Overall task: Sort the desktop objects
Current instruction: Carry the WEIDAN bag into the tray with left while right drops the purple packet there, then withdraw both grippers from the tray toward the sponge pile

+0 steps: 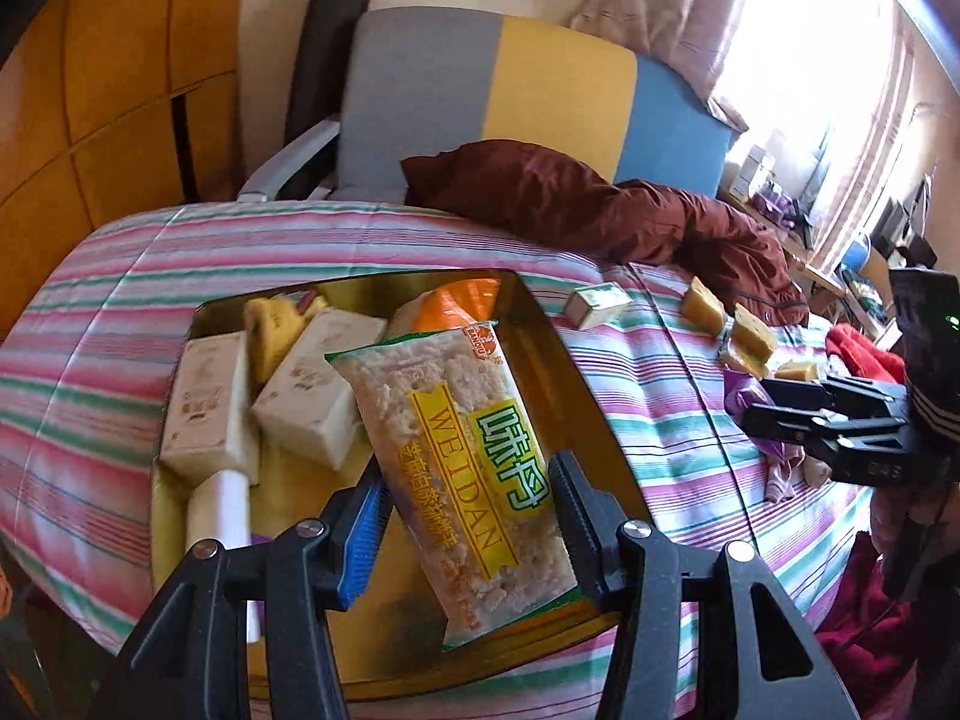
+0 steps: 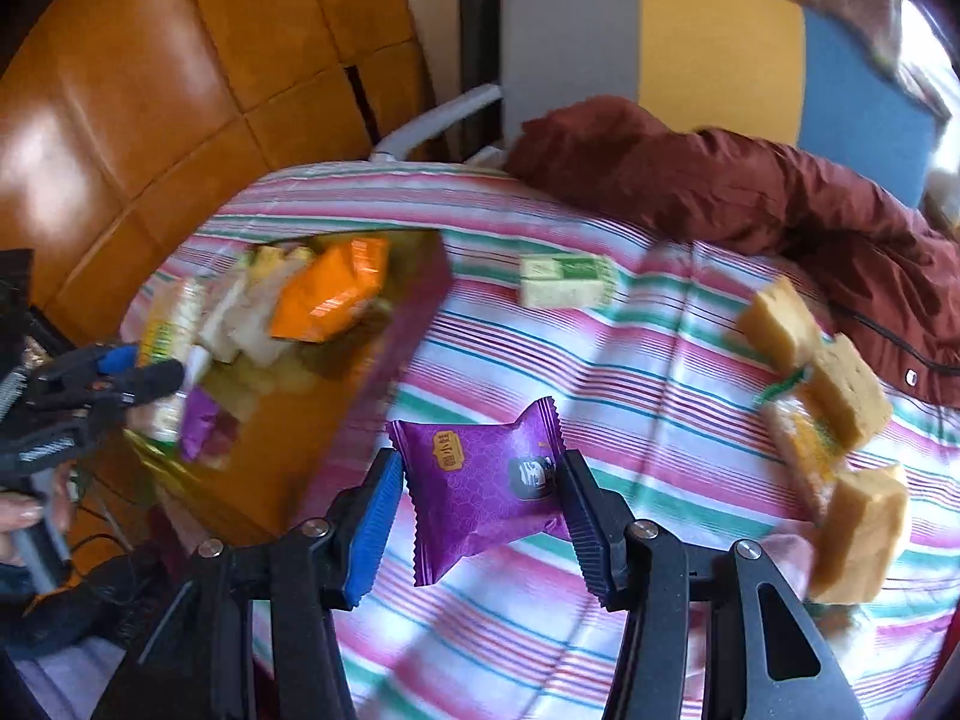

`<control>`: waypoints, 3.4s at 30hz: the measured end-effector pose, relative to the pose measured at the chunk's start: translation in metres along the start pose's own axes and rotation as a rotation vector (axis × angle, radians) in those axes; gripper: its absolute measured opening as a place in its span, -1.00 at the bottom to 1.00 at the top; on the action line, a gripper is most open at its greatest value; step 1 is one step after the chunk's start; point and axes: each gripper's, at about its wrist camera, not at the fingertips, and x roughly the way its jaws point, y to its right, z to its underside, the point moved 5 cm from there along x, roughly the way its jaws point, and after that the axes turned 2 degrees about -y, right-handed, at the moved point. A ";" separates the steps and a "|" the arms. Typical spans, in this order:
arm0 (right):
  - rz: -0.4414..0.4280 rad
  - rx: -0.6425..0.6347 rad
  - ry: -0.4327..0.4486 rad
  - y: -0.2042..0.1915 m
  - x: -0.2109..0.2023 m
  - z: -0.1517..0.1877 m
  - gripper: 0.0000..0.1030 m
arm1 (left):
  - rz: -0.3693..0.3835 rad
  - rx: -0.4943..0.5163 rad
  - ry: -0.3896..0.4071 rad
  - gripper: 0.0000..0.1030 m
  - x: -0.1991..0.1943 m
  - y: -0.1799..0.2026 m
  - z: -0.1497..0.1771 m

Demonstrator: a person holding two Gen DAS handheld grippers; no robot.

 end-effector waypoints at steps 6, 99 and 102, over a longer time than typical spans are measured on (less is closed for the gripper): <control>-0.092 -0.053 0.018 -0.061 -0.002 -0.006 0.06 | 0.030 -0.083 0.034 0.03 -0.025 -0.050 0.006; 0.184 0.513 0.186 0.103 -0.074 0.024 0.95 | -0.069 0.070 0.020 0.58 -0.007 -0.016 0.027; 0.257 0.565 0.196 0.136 -0.085 0.031 0.93 | -0.069 0.076 0.012 0.58 -0.004 -0.013 0.028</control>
